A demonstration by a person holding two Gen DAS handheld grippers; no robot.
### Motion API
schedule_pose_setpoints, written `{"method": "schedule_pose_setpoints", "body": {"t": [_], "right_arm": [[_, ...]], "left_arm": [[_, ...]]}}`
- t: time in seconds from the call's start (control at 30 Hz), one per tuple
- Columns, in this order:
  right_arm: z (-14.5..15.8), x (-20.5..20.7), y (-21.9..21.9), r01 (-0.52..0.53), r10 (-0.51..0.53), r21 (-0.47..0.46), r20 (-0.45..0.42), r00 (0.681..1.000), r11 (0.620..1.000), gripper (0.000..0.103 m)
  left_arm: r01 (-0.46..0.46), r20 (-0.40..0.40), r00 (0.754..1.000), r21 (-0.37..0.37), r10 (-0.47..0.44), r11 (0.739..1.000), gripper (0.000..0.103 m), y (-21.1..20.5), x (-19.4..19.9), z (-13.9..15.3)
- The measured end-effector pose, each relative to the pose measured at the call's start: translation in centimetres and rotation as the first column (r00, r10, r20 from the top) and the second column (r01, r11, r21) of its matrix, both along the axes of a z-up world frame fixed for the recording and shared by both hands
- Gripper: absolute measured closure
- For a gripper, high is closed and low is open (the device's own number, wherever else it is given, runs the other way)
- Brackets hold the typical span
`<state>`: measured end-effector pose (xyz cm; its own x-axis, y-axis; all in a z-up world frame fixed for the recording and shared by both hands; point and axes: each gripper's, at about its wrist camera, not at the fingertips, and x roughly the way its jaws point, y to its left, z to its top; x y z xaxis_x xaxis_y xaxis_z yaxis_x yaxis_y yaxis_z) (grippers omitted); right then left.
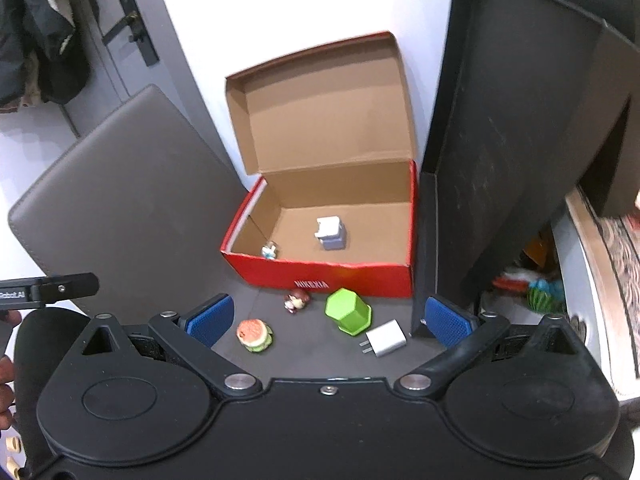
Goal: Organize objects
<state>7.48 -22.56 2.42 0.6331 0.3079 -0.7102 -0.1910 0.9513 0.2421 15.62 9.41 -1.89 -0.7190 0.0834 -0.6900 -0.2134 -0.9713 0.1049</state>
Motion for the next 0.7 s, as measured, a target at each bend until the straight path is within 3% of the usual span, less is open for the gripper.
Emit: {"method": "schedule_pose_setpoints", "body": {"t": [0.7], "right_arm": [[-4.4,0.8,0.4,0.035,-0.036,-0.013,-0.045,0.998,0.999,0.000]], "left_arm": [[-0.085,0.078,0.993,-0.021,0.086,0.996,0.000,-0.4,-3.1,-4.5]]}}
